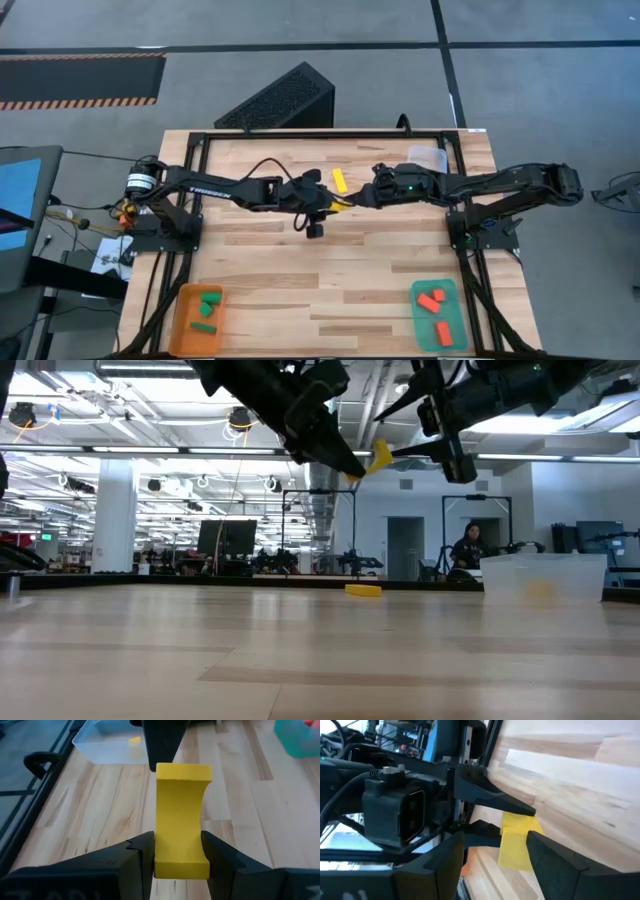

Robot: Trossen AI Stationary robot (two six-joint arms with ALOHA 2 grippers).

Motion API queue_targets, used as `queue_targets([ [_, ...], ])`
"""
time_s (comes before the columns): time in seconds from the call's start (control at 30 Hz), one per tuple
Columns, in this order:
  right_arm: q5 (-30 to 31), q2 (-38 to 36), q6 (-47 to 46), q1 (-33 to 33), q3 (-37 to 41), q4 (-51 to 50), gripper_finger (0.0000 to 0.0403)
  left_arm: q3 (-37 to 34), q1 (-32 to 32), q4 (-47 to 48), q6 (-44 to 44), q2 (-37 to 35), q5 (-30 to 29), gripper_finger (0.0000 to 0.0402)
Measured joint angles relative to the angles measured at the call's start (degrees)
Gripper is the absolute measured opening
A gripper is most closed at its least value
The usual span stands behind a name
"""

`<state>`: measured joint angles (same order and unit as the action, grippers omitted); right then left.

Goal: Sort & place blocks by color
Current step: Put the bottom yellow block into the transparent bin

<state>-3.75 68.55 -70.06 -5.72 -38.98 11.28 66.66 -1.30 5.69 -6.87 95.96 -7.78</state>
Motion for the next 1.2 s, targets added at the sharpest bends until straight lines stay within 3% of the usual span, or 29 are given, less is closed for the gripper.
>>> queue_targets([
  [0.47,6.7,-1.1,-0.3,0.8,0.1,-6.5,0.0245,0.4,-1.5,0.5,-0.2,-0.1,-0.4,0.0107],
  [0.73,6.6,0.8,0.0,0.7,0.1,-2.2,0.0245,0.4,-1.4,-1.9,-1.0,-0.1,1.5,0.0107],
  [0.87,5.7,3.3,0.0,0.7,-0.2,2.4,0.0245,0.4,-1.5,-4.6,-1.1,-0.3,1.4,0.0107],
  [1.2,4.7,13.1,3.9,0.6,-10.1,-0.3,0.0245,0.3,-1.5,-5.3,-1.0,-0.3,1.0,0.0107],
])
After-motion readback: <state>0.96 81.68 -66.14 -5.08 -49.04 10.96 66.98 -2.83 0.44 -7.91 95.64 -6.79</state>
